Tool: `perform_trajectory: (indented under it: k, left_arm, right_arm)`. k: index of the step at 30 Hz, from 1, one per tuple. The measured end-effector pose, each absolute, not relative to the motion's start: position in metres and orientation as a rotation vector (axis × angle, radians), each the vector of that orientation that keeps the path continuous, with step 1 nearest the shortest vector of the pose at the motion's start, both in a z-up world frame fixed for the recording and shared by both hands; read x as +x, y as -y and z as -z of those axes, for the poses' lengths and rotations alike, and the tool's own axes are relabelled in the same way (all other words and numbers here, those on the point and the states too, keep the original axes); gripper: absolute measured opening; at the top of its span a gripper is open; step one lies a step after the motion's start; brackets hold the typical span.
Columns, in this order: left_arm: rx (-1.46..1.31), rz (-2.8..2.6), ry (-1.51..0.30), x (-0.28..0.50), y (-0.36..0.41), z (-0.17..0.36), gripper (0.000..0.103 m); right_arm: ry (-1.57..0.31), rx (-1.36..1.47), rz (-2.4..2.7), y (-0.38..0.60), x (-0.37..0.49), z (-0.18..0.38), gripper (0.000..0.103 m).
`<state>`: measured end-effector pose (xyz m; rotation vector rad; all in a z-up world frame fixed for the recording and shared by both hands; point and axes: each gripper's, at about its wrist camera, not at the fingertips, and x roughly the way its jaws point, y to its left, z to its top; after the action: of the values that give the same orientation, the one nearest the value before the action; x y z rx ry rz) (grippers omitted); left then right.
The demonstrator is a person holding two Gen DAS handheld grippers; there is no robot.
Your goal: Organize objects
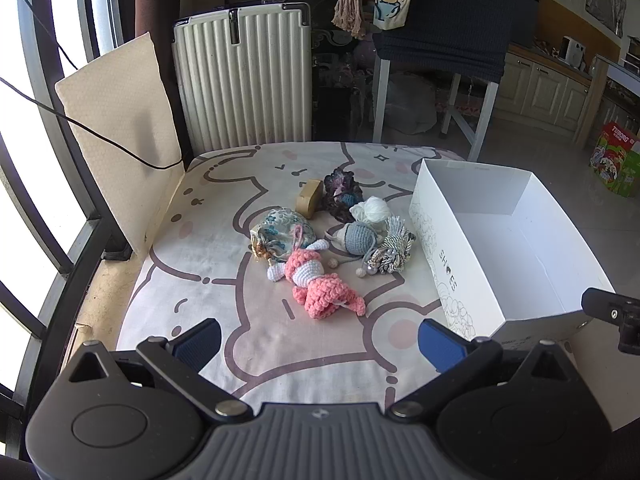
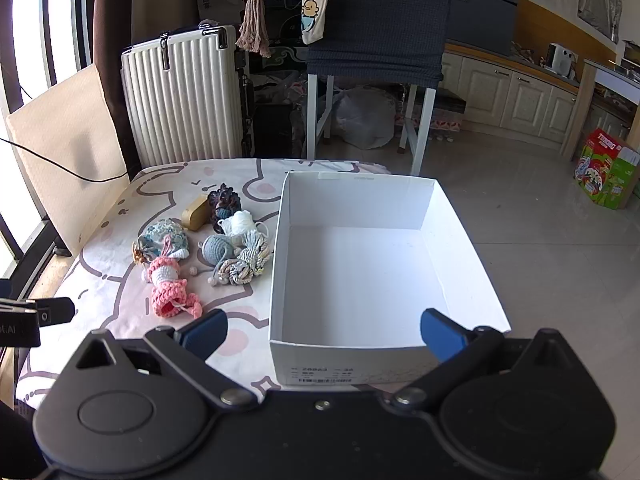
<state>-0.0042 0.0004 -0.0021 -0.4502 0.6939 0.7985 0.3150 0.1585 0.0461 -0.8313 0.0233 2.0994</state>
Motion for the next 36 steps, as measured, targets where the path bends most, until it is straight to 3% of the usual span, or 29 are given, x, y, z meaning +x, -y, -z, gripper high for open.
perform_trajectory:
  k: [36]
  left_arm:
    - [-0.525, -0.993, -0.654, -0.0036, -0.0003, 0.0017, 0.103]
  right_arm:
    - [-0.025, -0.822, -2.099, -0.1573, 0.3149, -0.0467, 0.103]
